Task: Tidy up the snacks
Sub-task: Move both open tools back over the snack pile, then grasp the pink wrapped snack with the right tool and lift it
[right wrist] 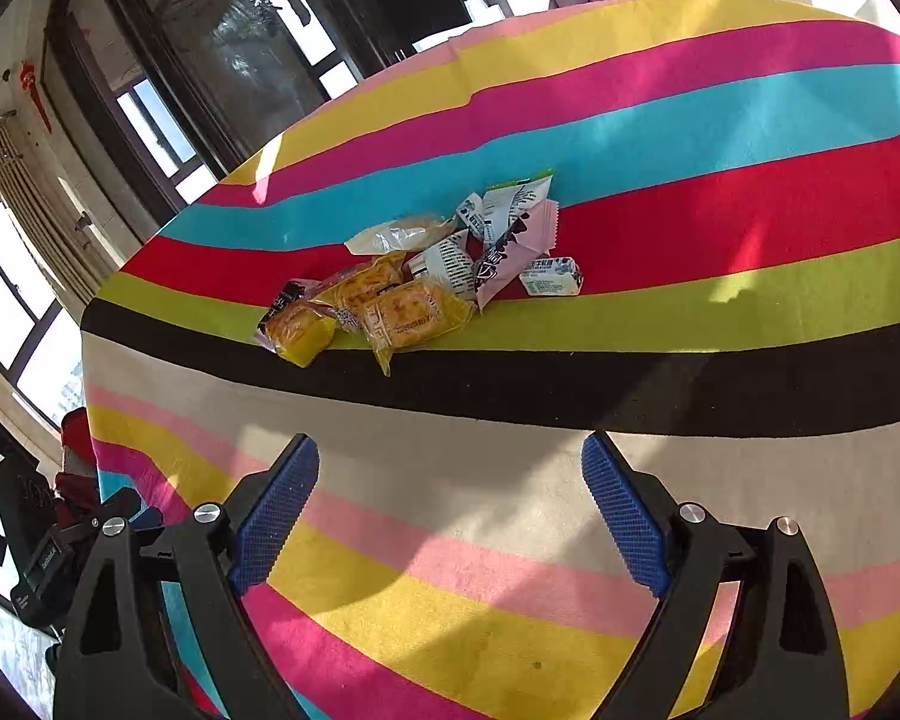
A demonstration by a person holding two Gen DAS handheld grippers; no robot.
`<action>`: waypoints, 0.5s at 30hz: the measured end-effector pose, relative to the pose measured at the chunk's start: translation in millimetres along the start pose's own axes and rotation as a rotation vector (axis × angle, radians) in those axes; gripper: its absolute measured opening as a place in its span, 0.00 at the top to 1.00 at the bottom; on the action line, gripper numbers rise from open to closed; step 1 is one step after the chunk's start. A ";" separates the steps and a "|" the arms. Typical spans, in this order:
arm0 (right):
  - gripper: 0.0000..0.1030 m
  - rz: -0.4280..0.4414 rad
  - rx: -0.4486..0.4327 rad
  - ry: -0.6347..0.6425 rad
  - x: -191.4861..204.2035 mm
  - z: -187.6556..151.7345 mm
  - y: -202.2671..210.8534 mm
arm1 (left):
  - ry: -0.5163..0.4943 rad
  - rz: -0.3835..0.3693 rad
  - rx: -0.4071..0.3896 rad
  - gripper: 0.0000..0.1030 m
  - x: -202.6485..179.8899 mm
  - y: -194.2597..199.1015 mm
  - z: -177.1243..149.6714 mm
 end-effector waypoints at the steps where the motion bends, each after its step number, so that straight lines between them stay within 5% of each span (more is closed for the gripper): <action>1: 0.16 -0.018 -0.018 -0.005 -5.0 10.8 -5.0 | -0.001 0.021 0.002 0.02 1.9 -0.2 -0.5; 11: 0.18 -0.002 -0.022 -0.100 -27.8 73.2 -79.1 | -0.017 0.043 0.019 0.02 6.6 -2.4 -2.4; 14: 0.41 -0.012 0.024 -0.030 -14.4 67.9 -86.2 | -0.021 0.047 0.020 0.02 6.4 -2.4 -2.8; 15: 0.66 -0.010 0.036 0.001 -9.8 64.6 -86.5 | -0.022 0.048 0.020 0.02 6.4 -2.1 -3.2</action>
Point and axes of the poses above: each gripper's, at about its wrist camera, not at the fingertips, and y roughly against the way its jaws point, x to its left, z to its top, the point moved 7 cm from there along -y, roughly the way its jaws point, and after that the axes turned 4 degrees about z, right-handed, at the moved point
